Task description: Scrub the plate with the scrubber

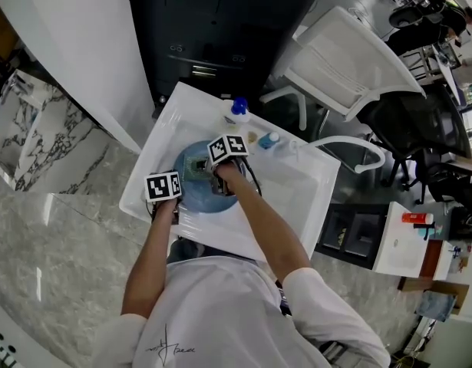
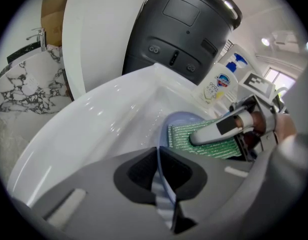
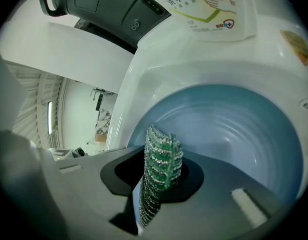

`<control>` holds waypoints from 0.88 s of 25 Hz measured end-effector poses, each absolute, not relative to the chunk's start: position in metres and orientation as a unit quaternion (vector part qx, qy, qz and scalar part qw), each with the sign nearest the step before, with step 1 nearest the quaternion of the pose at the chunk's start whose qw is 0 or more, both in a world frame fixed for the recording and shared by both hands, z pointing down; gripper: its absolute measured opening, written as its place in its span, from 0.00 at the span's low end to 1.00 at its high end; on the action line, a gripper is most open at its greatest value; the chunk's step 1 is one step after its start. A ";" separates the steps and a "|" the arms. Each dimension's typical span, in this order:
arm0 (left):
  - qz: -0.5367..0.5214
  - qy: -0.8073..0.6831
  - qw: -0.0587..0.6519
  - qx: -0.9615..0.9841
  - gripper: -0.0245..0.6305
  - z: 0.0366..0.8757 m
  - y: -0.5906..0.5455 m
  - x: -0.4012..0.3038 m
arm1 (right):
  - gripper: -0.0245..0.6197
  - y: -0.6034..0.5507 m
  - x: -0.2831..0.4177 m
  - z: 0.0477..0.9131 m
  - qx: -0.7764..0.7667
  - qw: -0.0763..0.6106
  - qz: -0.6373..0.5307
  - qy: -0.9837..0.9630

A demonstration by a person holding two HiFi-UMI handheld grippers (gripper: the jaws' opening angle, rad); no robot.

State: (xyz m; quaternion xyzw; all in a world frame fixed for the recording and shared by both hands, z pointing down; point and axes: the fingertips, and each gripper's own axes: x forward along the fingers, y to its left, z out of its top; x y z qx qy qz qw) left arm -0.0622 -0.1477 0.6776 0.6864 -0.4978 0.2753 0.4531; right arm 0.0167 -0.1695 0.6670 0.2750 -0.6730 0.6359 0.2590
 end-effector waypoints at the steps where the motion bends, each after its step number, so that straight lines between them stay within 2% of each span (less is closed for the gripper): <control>1: 0.275 -0.498 0.453 0.686 0.14 0.678 -0.148 -0.062 | 0.13 -0.169 0.018 0.668 0.275 0.261 0.637 -0.671; 22: 0.277 -0.496 0.454 0.687 0.14 0.678 -0.148 -0.061 | 0.13 -0.174 0.068 0.670 0.310 0.283 0.623 -0.660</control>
